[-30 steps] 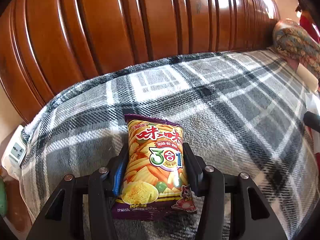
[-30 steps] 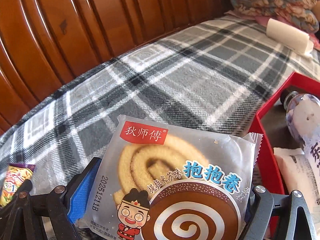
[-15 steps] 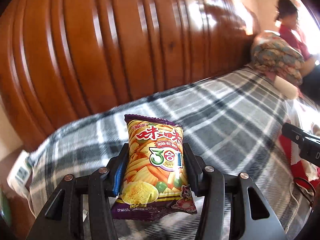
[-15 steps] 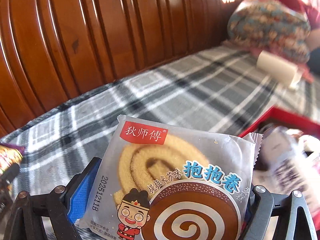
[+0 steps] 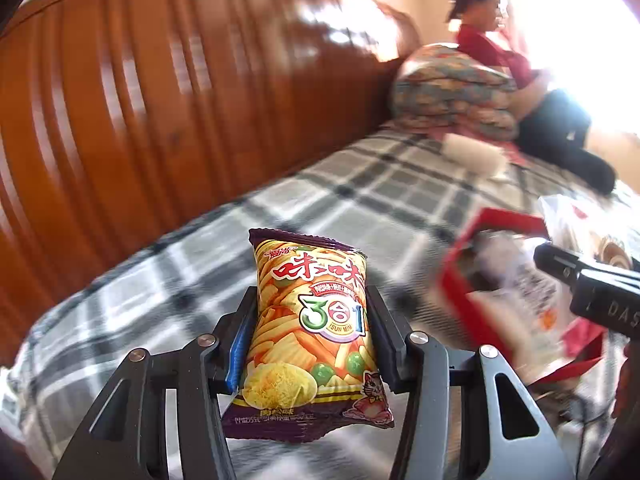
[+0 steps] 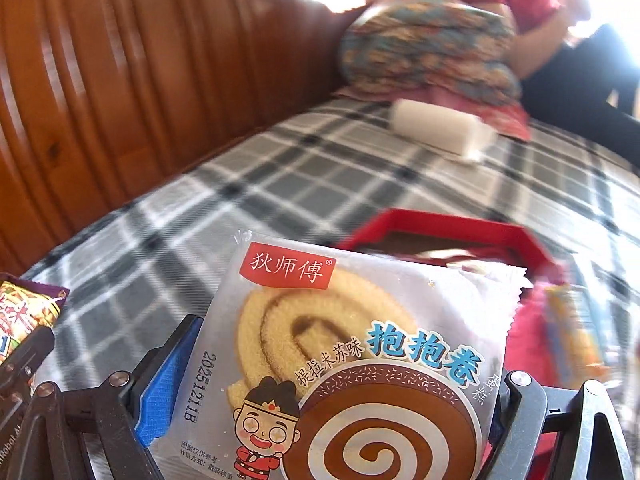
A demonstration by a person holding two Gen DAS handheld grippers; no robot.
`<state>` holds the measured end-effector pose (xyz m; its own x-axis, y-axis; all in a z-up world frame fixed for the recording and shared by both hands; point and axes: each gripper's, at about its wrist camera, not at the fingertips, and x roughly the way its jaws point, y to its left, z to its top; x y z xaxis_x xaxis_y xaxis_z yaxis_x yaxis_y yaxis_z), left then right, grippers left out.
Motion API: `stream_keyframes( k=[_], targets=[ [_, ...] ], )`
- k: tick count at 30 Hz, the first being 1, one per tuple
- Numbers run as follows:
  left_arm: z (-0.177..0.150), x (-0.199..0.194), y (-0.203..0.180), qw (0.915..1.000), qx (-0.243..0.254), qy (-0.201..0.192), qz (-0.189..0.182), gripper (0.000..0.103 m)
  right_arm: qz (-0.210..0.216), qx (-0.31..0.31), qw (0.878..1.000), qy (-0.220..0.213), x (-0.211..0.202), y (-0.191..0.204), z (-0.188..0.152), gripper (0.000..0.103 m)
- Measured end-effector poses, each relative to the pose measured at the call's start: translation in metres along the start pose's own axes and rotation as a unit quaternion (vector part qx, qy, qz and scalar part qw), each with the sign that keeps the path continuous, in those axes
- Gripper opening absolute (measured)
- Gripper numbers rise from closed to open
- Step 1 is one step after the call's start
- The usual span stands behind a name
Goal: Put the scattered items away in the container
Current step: 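Lift the chip bag and swirl-cake packet and carry both toward the red box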
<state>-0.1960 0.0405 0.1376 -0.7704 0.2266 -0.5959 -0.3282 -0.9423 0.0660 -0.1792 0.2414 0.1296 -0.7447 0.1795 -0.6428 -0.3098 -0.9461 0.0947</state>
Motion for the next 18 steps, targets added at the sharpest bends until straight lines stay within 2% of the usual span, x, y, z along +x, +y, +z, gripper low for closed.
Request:
stream_keyframes(
  k=[5, 10, 15, 16, 18],
  targets=[
    [0.019, 0.005, -0.064, 0.9974, 0.021, -0.008, -0.068, 0.054, -0.034, 0.049, 0.998, 0.006, -0.002, -0.061, 0.007, 0.095],
    [0.033, 0.015, -0.123, 0.9901, 0.058, -0.004, -0.128, 0.054, -0.037, 0.089, 0.995, 0.024, 0.001, -0.104, 0.014, 0.095],
    [0.031, 0.041, -0.168, 0.9845, 0.091, 0.023, -0.148, 0.054, -0.062, 0.076, 0.995, 0.035, 0.014, -0.124, 0.015, 0.095],
    [0.028, 0.045, -0.174, 0.9837, 0.095, 0.029, -0.15, 0.055, -0.056, 0.079, 0.994, 0.041, 0.019, -0.129, 0.014, 0.095],
    [0.022, 0.048, -0.182, 0.9837, 0.097, 0.015, -0.151, 0.055, -0.033, 0.103, 0.992, 0.07, 0.033, -0.14, 0.011, 0.095]
  ],
)
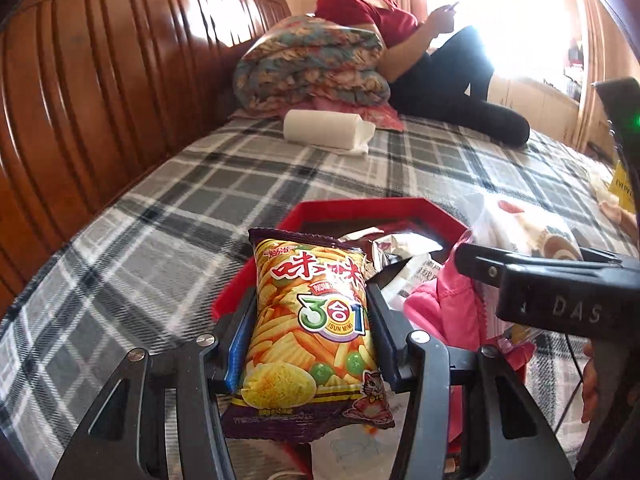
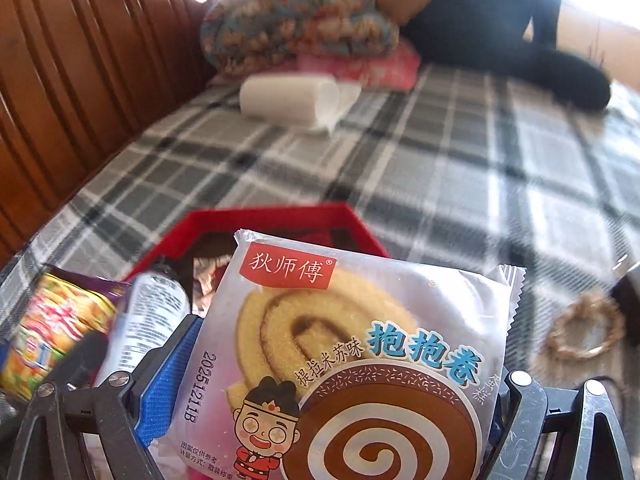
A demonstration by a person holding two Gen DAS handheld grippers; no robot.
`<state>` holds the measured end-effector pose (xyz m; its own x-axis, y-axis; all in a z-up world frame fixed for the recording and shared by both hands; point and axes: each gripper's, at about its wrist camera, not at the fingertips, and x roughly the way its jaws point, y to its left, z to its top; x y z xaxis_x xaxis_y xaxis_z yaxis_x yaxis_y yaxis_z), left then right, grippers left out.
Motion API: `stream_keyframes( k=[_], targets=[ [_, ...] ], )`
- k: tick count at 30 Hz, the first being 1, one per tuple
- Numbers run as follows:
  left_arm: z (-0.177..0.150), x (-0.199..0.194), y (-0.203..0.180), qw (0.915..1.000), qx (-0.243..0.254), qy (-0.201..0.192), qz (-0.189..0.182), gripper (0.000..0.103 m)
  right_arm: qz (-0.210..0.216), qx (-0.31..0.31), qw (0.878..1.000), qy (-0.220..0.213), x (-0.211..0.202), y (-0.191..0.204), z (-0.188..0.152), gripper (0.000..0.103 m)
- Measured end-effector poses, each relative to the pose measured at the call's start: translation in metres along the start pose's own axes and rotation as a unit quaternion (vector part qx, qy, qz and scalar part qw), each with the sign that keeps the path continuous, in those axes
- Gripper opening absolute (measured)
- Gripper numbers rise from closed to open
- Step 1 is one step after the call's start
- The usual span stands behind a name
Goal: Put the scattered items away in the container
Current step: 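Lift the chip bag and swirl-cake packet and carry both toward the red box, then lower the chip bag and swirl-cake packet into the red box and open both tools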
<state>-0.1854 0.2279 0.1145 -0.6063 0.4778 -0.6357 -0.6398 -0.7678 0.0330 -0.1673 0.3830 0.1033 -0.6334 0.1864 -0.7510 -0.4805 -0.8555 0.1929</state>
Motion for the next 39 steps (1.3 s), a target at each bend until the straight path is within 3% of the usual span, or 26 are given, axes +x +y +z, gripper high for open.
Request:
stream_keyframes(
  k=[3, 7, 11, 13, 17, 22, 26, 34, 39],
  targets=[
    [-0.003, 0.0, -0.006, 0.9998, 0.016, -0.01, 0.006, 0.056, 0.01, 0.014, 1.0, -0.001, 0.006, -0.001, -0.002, 0.095],
    [0.003, 0.005, -0.01, 0.9987, 0.049, -0.004, 0.013, 0.056, -0.007, -0.056, 0.998, -0.024, 0.006, 0.025, -0.003, 0.095],
    [0.012, 0.0, -0.007, 0.9982, 0.059, 0.003, -0.016, 0.057, 0.016, -0.062, 0.998, -0.022, 0.007, 0.033, 0.005, 0.095],
    [0.017, -0.002, -0.006, 0.9964, 0.08, 0.009, -0.026, 0.061, 0.019, -0.052, 0.998, -0.002, 0.01, 0.029, 0.008, 0.097],
    [0.022, -0.012, -0.009, 0.9933, 0.115, -0.012, -0.004, 0.077, 0.032, -0.02, 0.999, 0.012, 0.006, 0.012, 0.008, 0.098],
    [0.025, -0.022, -0.011, 0.9938, 0.108, -0.025, -0.003, 0.086, 0.04, 0.021, 0.999, 0.027, 0.003, -0.003, 0.008, 0.099],
    [0.027, -0.027, -0.009, 0.9952, 0.094, -0.027, -0.006, 0.102, 0.031, 0.034, 0.999, 0.016, -0.004, -0.008, 0.008, 0.099],
    [0.031, -0.033, 0.003, 0.9977, 0.065, -0.01, -0.014, 0.103, 0.035, 0.001, 0.999, -0.031, -0.023, 0.001, 0.009, 0.103],
    [0.03, -0.051, 0.021, 0.9985, 0.05, -0.015, -0.018, 0.103, 0.075, 0.003, 0.994, -0.075, -0.04, -0.001, 0.004, 0.103]
  ],
)
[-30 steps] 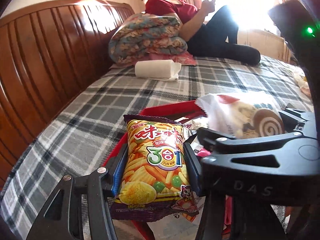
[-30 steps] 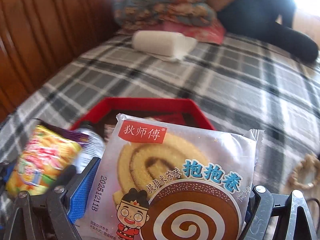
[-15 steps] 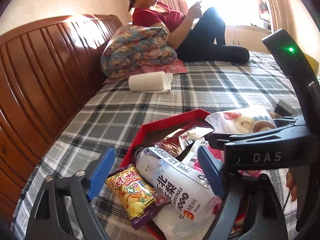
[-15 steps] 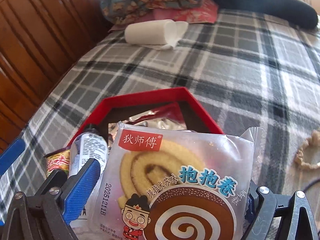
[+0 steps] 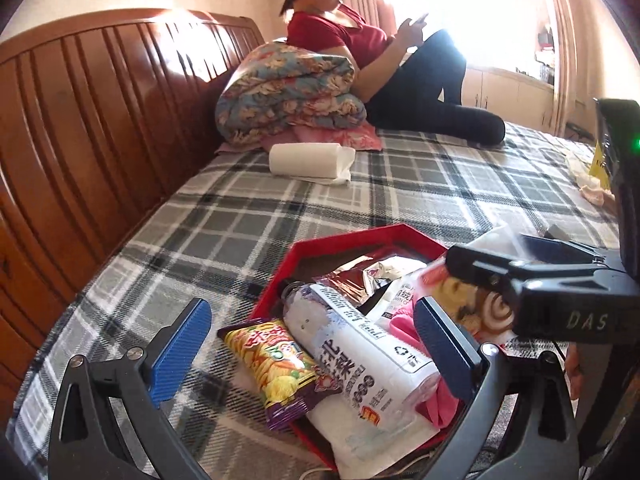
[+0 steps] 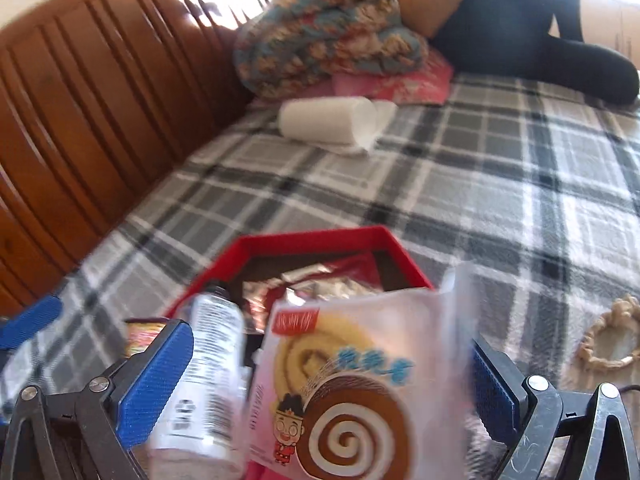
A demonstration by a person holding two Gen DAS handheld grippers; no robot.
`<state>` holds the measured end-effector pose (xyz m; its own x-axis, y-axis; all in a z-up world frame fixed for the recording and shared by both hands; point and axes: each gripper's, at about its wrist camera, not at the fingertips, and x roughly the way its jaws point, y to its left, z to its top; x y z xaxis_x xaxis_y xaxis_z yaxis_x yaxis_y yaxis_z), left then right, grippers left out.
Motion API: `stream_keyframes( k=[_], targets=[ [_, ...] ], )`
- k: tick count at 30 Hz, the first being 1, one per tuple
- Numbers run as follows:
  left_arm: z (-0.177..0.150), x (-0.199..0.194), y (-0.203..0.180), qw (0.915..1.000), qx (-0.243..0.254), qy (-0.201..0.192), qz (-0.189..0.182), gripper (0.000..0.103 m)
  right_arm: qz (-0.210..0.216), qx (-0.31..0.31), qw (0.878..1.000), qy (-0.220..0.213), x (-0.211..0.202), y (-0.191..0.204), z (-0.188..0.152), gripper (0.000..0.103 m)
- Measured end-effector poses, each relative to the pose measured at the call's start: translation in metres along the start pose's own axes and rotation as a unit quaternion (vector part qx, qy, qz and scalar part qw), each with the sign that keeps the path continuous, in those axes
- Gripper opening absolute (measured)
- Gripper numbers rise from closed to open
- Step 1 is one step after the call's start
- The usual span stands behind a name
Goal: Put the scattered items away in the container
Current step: 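Lower the chip bag and swirl-cake packet into the red box and open both tools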
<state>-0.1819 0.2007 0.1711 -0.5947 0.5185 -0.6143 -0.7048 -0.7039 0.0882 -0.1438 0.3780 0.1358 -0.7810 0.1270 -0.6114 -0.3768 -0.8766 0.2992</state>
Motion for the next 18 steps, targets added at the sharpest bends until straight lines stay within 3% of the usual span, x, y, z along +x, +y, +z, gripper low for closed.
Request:
stream_keyframes(
  k=[3, 9, 13, 16, 18],
  targets=[
    [-0.001, -0.012, 0.01, 0.9999, -0.008, -0.005, 0.006, 0.103, -0.009, -0.006, 1.0, -0.024, -0.01, 0.002, 0.003, 0.103],
    [-0.009, -0.038, 0.032, 0.999, -0.028, -0.01, 0.033, 0.103, -0.017, -0.021, 0.999, -0.03, -0.024, 0.013, 0.001, 0.103],
    [-0.021, -0.065, 0.044, 0.9975, -0.034, -0.012, 0.06, 0.103, -0.068, -0.027, 0.996, -0.058, -0.056, 0.021, -0.013, 0.103],
    [-0.035, -0.091, 0.05, 0.9952, -0.034, -0.016, 0.09, 0.103, -0.065, -0.053, 0.992, -0.095, -0.093, 0.032, -0.032, 0.103],
    [-0.047, -0.11, 0.053, 0.9931, -0.038, -0.019, 0.109, 0.103, -0.045, -0.074, 0.992, -0.095, -0.11, 0.043, -0.047, 0.103]
  ],
)
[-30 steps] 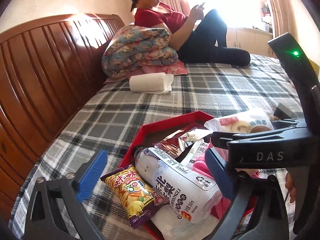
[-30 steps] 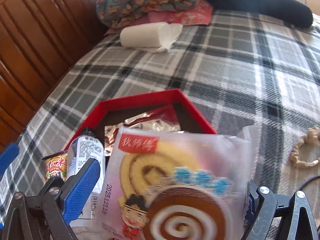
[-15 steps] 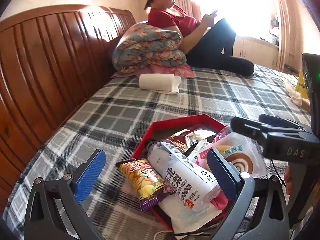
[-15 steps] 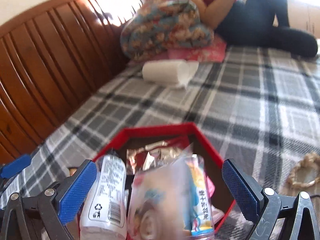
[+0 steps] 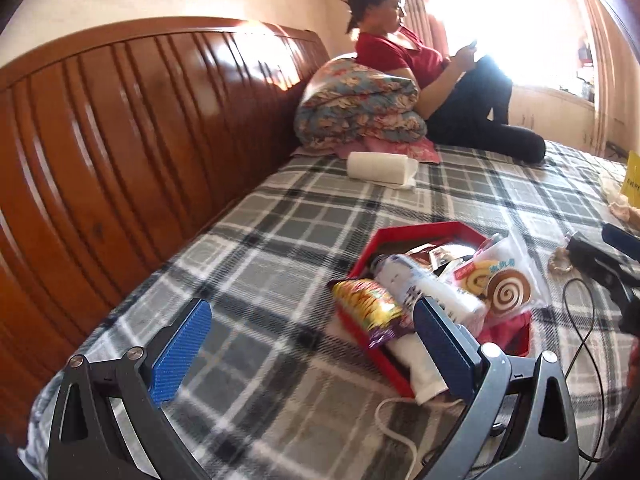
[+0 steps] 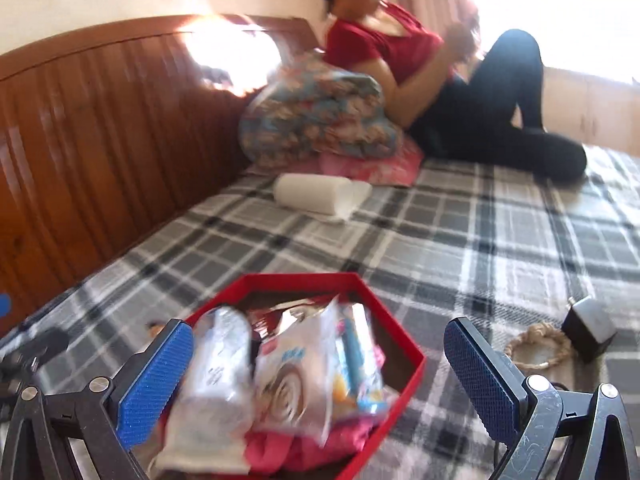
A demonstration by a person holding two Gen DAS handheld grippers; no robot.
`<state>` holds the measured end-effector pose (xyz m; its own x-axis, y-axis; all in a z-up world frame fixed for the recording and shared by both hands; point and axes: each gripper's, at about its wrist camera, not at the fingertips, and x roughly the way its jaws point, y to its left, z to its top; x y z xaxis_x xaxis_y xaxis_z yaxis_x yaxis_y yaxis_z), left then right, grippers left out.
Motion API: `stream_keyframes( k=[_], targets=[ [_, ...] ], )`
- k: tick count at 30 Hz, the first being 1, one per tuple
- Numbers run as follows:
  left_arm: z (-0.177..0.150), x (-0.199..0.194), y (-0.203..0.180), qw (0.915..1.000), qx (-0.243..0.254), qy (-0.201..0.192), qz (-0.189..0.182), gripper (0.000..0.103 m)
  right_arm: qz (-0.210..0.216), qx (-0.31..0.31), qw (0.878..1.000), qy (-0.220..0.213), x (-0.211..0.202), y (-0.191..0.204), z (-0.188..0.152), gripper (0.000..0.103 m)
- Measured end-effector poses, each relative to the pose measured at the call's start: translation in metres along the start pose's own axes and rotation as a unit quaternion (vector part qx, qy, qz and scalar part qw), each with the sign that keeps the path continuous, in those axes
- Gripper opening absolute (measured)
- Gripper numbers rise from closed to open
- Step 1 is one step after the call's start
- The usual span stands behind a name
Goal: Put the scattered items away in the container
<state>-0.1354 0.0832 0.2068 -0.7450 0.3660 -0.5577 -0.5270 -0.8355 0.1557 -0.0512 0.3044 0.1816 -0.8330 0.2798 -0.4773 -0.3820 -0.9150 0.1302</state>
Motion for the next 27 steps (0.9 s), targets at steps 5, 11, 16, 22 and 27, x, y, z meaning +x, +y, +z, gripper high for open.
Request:
stream_keyframes(
  k=[5, 11, 16, 22, 27],
  targets=[
    [-0.039, -0.057, 0.025, 0.9978, -0.035, -0.012, 0.055, 0.103, 0.081, -0.01, 0.996, 0.029, -0.022, 0.033, -0.035, 0.103],
    [-0.103, -0.094, 0.056, 0.9887, -0.096, 0.009, 0.115, 0.103, 0.124, -0.058, 0.987, 0.087, -0.009, 0.087, -0.097, 0.103],
    [-0.164, -0.088, 0.074, 0.9781, -0.137, 0.066, 0.142, 0.103, 0.135, -0.107, 0.982, 0.081, -0.002, 0.125, -0.137, 0.103],
    [-0.204, -0.075, 0.093, 0.9648, -0.189, 0.089, 0.16, 0.103, 0.168, -0.111, 0.974, 0.102, 0.025, 0.155, -0.142, 0.103],
    [-0.211, -0.053, 0.11, 0.9524, -0.231, 0.106, 0.169, 0.103, 0.157, -0.159, 0.969, 0.103, 0.048, 0.185, -0.14, 0.103]
  ],
)
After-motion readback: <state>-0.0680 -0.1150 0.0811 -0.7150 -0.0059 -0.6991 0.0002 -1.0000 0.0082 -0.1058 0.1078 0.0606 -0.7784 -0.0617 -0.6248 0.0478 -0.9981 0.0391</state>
